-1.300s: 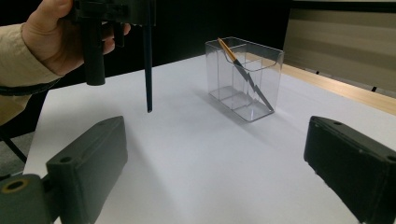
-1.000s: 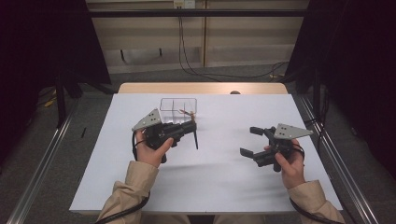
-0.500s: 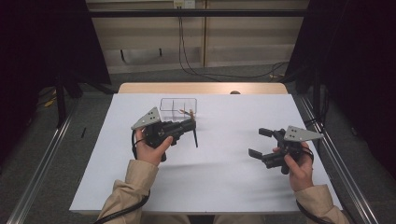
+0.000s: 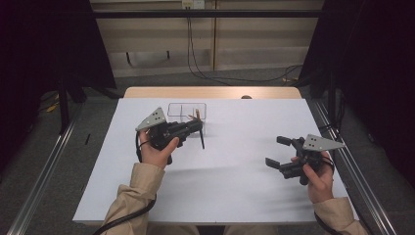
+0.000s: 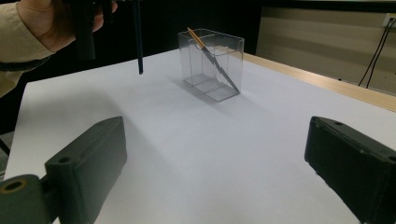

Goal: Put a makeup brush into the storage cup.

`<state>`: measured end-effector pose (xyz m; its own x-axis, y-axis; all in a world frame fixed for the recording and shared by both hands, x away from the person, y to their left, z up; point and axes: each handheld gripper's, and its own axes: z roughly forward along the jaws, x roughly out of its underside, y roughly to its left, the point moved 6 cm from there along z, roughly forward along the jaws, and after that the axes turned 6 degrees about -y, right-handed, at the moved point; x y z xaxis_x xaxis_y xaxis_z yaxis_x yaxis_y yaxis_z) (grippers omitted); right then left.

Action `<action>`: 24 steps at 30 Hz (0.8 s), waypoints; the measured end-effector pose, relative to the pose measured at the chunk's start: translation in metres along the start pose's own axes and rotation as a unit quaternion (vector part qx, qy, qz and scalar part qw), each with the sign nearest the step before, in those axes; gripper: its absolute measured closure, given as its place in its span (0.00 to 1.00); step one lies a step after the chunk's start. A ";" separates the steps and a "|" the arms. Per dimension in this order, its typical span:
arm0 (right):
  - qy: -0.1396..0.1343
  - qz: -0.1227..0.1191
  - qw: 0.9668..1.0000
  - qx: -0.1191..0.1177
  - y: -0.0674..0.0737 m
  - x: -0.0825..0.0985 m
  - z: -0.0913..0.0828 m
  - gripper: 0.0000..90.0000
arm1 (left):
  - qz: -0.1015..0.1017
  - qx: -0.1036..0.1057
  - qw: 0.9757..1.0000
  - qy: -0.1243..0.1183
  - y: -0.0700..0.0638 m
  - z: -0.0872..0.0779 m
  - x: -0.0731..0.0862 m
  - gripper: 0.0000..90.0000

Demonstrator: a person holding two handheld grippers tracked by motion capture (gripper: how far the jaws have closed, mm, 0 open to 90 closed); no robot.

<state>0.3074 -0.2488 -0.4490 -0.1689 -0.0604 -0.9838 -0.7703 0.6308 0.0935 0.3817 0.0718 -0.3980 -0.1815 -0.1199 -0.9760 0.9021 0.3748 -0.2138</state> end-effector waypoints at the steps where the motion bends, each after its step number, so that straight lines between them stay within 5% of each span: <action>1: 0.000 0.000 1.000 -0.001 0.000 0.000 0.000 0.06 | 0.000 -0.003 1.000 0.000 0.002 0.000 -0.001 0.93; 24: -0.009 0.004 1.000 -0.001 -0.002 0.000 -0.002 0.06 | 0.016 -0.045 0.999 -0.005 0.033 0.011 -0.021 0.93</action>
<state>0.3077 -0.2514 -0.4487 -0.1644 -0.0405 -0.9856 -0.7697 0.6301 0.1026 0.4200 0.0766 -0.3843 -0.1482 -0.1147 -0.9823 0.8684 0.4601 -0.1847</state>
